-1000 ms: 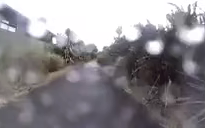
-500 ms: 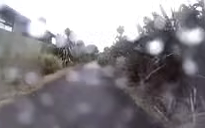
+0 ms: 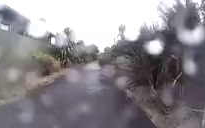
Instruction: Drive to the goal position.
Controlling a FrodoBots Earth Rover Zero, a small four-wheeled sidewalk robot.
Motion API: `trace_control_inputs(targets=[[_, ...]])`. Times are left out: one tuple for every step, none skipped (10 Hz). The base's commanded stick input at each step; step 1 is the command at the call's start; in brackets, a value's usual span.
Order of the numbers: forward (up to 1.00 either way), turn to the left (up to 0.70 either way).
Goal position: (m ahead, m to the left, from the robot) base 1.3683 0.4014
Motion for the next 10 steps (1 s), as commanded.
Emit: trace_control_inputs(targets=[[1.00,0.00],[1.00,0.00],[1.00,0.00],[1.00,0.00],[1.00,0.00],[1.00,0.00],[0.91,0.00],[0.74,0.00],[0.57,0.00],[0.41,0.00]])
